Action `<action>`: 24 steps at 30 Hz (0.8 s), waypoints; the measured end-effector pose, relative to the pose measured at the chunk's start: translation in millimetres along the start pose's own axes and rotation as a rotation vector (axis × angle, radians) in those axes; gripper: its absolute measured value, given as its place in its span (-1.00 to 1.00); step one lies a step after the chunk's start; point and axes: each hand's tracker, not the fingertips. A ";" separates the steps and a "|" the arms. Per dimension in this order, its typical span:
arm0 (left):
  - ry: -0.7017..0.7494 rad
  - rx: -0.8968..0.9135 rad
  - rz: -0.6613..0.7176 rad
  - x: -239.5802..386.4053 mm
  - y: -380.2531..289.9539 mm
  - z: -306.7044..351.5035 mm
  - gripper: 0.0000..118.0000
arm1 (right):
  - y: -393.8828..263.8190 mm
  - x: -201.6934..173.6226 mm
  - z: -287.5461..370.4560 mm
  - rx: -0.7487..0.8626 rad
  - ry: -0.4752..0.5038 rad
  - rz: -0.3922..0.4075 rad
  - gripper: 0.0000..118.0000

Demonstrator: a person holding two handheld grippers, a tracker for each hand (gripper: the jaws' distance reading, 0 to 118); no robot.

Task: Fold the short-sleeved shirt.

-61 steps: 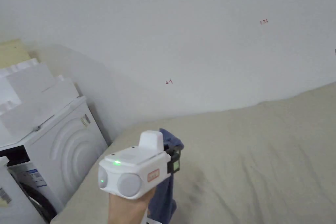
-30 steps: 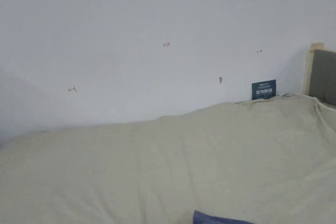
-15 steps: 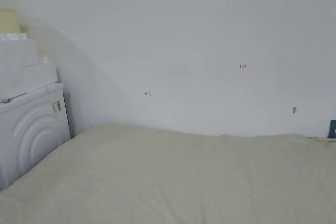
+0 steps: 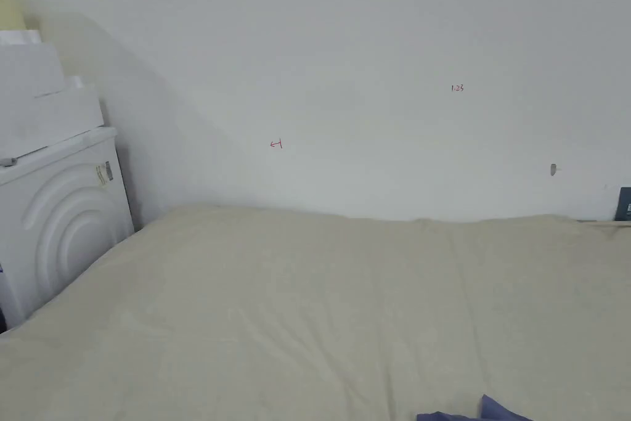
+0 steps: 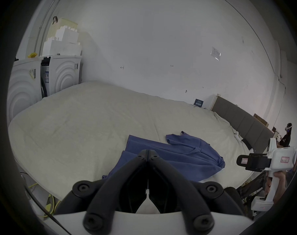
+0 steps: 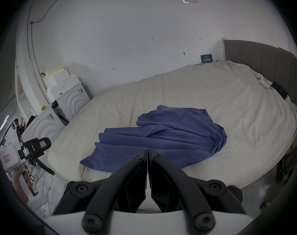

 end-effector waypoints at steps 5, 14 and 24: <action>0.005 -0.040 -0.033 -0.8 -0.3 -15.4 -0.98 | 0.8 -3.5 -2.2 -0.006 0.013 0.011 -0.98; -0.042 -0.114 -0.126 -9.3 23.6 -121.4 -0.83 | -7.0 5.2 -3.1 -0.045 -0.009 0.031 -0.98; -0.023 -0.420 -0.203 -29.7 20.1 -292.3 0.52 | -14.9 41.2 -14.0 -0.101 -0.093 -0.044 -0.98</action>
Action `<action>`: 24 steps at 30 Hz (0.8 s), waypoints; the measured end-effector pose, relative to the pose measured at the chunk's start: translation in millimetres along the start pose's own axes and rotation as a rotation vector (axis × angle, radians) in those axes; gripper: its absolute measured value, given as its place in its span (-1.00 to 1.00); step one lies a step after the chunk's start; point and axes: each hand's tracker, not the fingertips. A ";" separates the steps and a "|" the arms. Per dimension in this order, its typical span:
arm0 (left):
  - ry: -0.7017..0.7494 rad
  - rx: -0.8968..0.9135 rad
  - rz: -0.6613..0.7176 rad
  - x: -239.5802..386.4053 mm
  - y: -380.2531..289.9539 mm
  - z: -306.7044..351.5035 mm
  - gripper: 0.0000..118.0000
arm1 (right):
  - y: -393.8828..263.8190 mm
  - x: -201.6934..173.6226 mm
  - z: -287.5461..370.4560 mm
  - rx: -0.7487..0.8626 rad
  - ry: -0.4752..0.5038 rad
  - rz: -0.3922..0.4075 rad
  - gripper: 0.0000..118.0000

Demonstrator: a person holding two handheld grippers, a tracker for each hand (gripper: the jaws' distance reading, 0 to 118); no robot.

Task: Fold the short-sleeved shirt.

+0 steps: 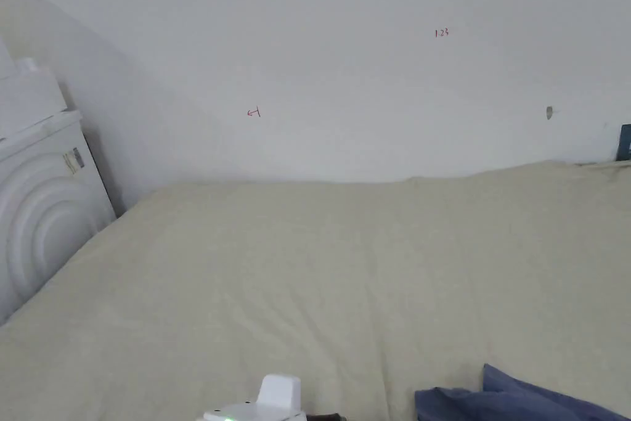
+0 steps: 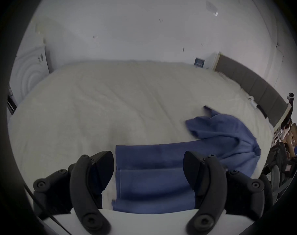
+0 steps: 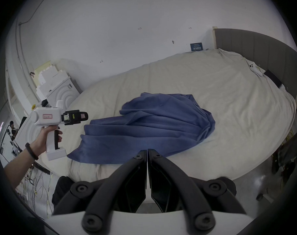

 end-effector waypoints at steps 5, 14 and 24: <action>0.013 -0.075 0.020 -10.1 -0.4 -43.7 0.52 | -1.6 13.1 -7.0 -0.027 -0.029 -0.020 -0.98; 0.083 -0.066 -0.040 8.1 -16.0 -56.8 -0.39 | -6.4 22.4 -19.5 -0.063 -0.056 -0.046 -0.98; 0.086 -0.101 -0.132 32.3 -20.5 -68.5 -0.77 | 36.2 21.3 -40.7 -0.004 -0.080 0.179 -0.43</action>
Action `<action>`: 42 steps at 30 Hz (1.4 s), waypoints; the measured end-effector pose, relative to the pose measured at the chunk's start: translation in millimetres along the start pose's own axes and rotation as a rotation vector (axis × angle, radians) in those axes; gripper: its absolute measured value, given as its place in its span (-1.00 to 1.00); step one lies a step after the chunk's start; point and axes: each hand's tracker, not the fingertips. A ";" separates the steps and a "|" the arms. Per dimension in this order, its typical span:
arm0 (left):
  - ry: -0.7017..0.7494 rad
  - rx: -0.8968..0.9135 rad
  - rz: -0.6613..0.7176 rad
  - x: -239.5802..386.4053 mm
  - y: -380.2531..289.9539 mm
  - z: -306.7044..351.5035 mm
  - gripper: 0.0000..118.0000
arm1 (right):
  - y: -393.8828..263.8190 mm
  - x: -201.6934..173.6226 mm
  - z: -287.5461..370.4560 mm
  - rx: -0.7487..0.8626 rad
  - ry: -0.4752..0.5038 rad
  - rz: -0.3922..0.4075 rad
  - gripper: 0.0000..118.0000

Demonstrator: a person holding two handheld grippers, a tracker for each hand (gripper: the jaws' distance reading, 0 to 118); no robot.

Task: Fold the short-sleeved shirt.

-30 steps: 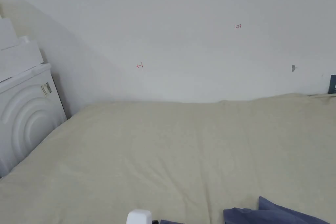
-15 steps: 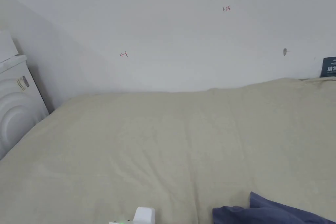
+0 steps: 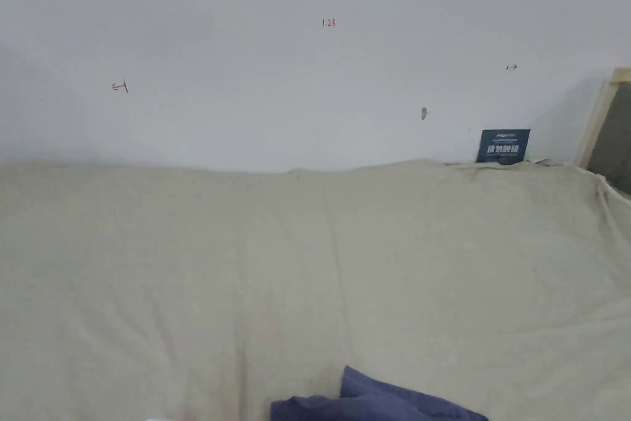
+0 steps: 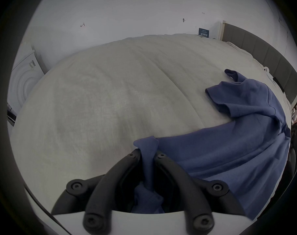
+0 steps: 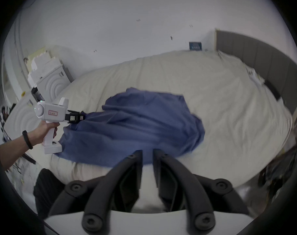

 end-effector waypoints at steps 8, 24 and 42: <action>-0.033 -0.035 0.064 -10.4 7.9 -1.8 -0.77 | 85.9 12.1 -91.2 -0.025 0.002 0.185 0.24; -0.076 -0.019 0.130 -22.1 5.2 -4.4 -0.77 | 140.9 -5.6 -249.4 -0.281 0.090 0.333 -0.45; -0.161 0.126 0.317 -41.7 1.5 52.0 -0.81 | 160.7 8.0 -161.3 -0.068 0.181 0.097 -0.95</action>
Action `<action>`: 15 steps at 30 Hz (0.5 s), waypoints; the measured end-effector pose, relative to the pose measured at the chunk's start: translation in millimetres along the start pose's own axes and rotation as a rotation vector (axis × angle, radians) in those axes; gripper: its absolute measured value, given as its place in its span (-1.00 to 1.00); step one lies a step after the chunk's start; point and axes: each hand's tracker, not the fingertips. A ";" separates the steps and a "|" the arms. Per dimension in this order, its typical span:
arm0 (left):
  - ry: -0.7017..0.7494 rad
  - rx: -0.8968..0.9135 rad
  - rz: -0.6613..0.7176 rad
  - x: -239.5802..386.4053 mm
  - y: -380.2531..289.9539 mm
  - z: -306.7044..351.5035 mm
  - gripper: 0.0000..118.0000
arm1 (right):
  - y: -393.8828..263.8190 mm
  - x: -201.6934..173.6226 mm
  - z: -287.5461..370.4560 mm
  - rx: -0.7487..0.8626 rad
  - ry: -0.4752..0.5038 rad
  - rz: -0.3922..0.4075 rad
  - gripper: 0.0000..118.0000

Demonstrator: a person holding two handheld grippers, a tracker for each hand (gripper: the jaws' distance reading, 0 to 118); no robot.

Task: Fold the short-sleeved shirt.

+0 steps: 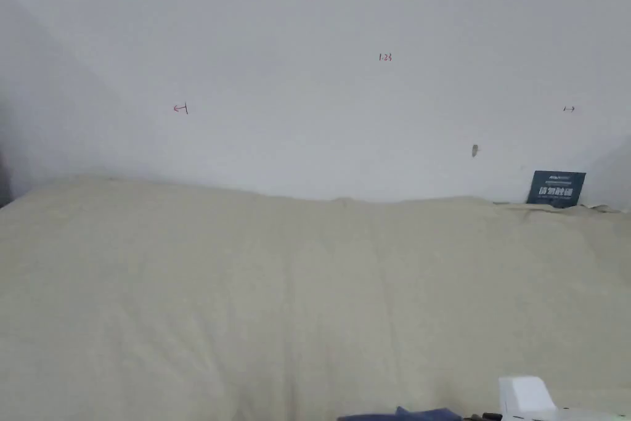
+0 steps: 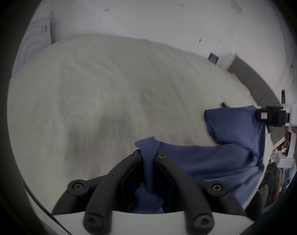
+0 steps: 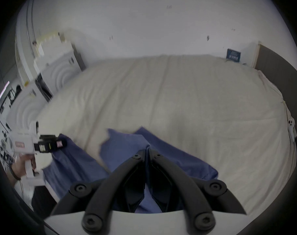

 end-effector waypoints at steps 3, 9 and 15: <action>-0.055 0.135 0.005 4.4 11.3 59.1 -0.83 | 13.2 -3.3 49.4 0.111 0.009 -0.013 -0.95; -0.103 0.432 -0.054 24.8 57.1 189.6 -0.84 | 50.8 -12.7 157.9 0.333 0.012 -0.026 -0.95; -0.104 0.607 -0.101 38.2 116.7 291.4 -0.85 | 108.9 -30.2 260.8 0.516 -0.051 0.000 -0.95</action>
